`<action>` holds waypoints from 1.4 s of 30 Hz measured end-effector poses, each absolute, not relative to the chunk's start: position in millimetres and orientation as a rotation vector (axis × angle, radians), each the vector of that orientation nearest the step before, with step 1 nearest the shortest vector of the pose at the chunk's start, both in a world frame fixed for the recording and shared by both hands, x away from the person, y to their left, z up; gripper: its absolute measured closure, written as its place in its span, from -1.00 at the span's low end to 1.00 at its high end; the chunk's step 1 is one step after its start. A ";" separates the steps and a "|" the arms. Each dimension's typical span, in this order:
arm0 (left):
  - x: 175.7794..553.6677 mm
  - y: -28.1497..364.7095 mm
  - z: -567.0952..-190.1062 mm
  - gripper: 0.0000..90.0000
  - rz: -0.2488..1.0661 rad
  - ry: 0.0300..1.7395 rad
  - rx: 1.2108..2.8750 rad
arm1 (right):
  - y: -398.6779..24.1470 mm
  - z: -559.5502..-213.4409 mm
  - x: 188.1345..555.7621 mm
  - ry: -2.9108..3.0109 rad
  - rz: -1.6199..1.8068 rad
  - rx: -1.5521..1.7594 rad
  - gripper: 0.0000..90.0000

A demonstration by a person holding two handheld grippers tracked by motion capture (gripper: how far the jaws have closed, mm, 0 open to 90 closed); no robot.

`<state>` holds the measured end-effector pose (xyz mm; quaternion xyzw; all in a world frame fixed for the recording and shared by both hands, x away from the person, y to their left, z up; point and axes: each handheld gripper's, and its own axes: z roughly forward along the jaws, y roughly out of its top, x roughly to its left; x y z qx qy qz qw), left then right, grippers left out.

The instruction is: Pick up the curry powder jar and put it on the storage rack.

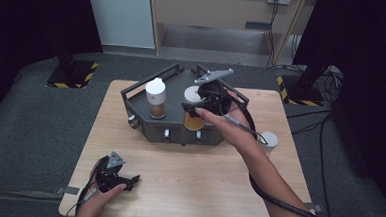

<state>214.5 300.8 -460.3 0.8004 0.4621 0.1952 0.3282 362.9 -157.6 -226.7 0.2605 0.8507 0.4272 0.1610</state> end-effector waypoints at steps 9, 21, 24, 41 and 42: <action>215.0 301.1 -460.5 -1.00 0.510 1.206 2.096 | -150.1 -224.9 372.5 2.429 1.204 0.752 -0.25; 215.6 301.1 -460.5 -1.00 0.509 1.204 2.097 | -144.0 -228.7 383.5 2.431 1.195 0.778 -0.25; 215.7 301.0 -460.6 -1.00 0.510 1.205 2.096 | -143.4 -229.7 385.8 2.431 1.197 0.781 -0.25; 216.4 300.8 -460.5 -1.00 0.509 1.204 2.097 | -135.7 -237.2 406.0 2.427 1.181 0.821 -0.25; 216.4 300.8 -460.4 -1.00 0.509 1.204 2.097 | -135.7 -237.2 406.0 2.427 1.181 0.821 -0.25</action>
